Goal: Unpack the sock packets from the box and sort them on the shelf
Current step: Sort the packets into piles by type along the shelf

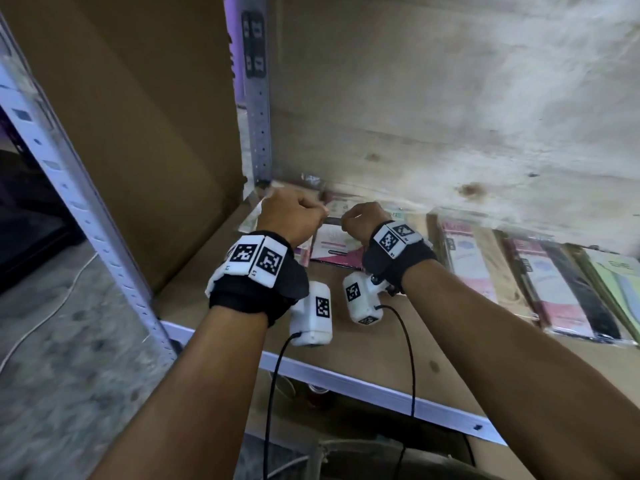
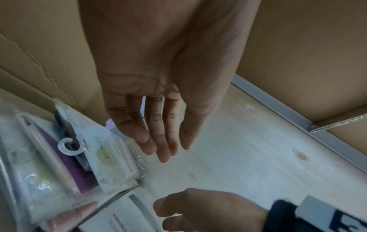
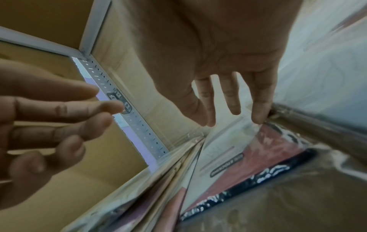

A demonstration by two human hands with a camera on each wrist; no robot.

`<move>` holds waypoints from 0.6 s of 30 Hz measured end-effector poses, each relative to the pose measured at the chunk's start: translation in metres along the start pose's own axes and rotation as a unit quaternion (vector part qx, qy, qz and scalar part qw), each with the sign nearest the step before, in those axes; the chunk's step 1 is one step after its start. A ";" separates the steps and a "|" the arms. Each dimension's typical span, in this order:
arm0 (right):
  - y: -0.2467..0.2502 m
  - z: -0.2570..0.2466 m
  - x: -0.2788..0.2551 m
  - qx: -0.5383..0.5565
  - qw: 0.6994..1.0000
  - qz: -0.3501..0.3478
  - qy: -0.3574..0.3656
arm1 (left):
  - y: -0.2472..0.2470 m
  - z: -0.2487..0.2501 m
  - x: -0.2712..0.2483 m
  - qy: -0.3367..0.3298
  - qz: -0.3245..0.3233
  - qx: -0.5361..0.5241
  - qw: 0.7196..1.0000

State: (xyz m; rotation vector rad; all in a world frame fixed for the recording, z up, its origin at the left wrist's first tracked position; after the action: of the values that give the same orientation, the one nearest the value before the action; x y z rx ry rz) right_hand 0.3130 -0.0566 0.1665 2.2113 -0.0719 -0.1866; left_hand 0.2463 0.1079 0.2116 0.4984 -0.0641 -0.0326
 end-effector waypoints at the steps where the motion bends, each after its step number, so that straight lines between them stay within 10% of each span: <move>1: 0.001 -0.001 -0.001 -0.007 1.000 0.015 -0.002 | 0.000 0.000 0.000 0.000 -0.002 -0.002 1.000; 10: 0.008 0.010 0.003 0.133 0.986 0.083 -0.063 | 0.008 -0.009 0.006 0.022 0.010 -0.021 0.999; 18: 0.005 0.014 -0.005 0.203 0.975 -0.026 -0.082 | 0.010 -0.015 0.014 0.028 0.017 -0.023 0.999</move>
State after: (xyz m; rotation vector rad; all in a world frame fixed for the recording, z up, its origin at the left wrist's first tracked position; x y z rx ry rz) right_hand 0.3056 -0.0703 0.1625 2.6033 -0.1545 -0.4151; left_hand 0.2612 0.1234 0.2041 0.4516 -0.0172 0.0132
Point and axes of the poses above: each hand's wrist, its own x-axis towards the middle knuckle, its own y-axis out of the back of the hand, z = x × y, the point moved 3 cm from there along x, towards the middle knuckle, and after that the axes turned 3 degrees about -z, right-handed, at the moved point
